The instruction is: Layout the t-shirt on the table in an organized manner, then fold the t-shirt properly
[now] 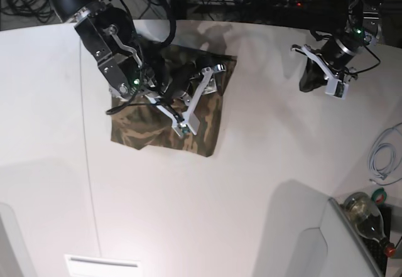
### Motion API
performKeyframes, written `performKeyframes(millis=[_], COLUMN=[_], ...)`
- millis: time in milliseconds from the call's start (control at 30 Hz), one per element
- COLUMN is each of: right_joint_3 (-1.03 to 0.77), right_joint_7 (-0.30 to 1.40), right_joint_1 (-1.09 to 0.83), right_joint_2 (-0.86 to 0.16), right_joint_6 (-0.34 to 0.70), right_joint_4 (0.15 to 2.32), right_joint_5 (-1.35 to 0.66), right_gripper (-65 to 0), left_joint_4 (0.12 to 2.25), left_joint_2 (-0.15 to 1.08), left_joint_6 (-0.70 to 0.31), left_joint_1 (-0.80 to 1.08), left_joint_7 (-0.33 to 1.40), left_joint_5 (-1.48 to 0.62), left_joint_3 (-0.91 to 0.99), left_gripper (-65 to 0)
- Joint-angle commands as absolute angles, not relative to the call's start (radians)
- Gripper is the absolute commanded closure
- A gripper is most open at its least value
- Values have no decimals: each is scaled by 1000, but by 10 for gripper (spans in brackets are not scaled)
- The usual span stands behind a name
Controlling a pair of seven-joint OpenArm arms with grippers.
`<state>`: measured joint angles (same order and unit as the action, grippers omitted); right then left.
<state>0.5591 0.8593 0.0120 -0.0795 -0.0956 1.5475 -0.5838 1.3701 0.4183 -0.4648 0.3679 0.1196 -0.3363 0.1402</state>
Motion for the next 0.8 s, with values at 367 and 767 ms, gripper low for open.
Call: performKeyframes(millis=[367, 767], right_joint_3=[573, 558], right_joint_7=[848, 892], right_joint_1=[93, 200], right_joint_2=[-67, -54], right_joint_6=[-105, -105], right_joint_4=[1529, 1667], right_joint_5=[-598, -599], right_gripper=[-369, -369], left_joint_4=[1282, 1279], left_joint_2=[346, 344], left_joint_6=[-463, -463], left_joint_1=[206, 193], left_joint_7=[94, 94], left_joint_5=[-344, -354], left_joint_3=[-173, -289], left_gripper=[0, 0])
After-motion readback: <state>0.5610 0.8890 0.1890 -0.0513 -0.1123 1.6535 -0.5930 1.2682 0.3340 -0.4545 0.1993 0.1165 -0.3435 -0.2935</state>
